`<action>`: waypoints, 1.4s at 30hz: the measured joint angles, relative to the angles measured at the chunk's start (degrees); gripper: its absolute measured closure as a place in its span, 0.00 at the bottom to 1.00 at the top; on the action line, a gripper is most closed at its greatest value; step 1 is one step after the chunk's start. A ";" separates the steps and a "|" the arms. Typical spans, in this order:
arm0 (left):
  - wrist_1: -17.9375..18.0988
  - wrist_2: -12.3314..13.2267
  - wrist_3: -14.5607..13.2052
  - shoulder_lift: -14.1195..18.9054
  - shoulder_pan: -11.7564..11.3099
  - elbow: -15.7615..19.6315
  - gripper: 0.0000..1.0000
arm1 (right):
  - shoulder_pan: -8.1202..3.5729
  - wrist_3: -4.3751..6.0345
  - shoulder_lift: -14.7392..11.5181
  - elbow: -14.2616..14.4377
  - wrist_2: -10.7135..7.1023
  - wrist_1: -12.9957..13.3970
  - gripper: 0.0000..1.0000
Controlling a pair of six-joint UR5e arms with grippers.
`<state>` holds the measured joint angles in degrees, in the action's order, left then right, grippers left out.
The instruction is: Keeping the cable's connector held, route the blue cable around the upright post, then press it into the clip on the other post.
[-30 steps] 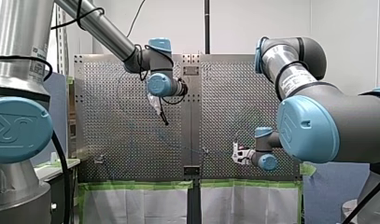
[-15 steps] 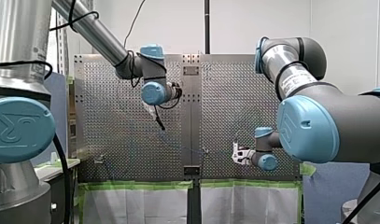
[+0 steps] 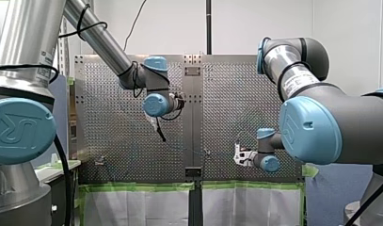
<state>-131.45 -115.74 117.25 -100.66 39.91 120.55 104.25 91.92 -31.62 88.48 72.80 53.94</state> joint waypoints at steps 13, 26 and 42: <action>-0.16 -1.45 1.00 -0.05 -0.46 0.08 0.00 | -0.28 -0.19 0.05 0.04 -0.37 -0.37 1.00; -0.49 -1.64 0.61 -0.09 -0.52 0.19 0.00 | -0.31 -0.32 0.10 -0.01 -0.54 -0.40 1.00; -0.49 -1.64 0.61 -0.09 -0.52 0.19 0.00 | -0.31 -0.32 0.10 -0.01 -0.54 -0.41 1.00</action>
<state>-131.94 -117.37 117.86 -100.75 39.40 120.74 103.94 91.60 -31.52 88.48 72.25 53.53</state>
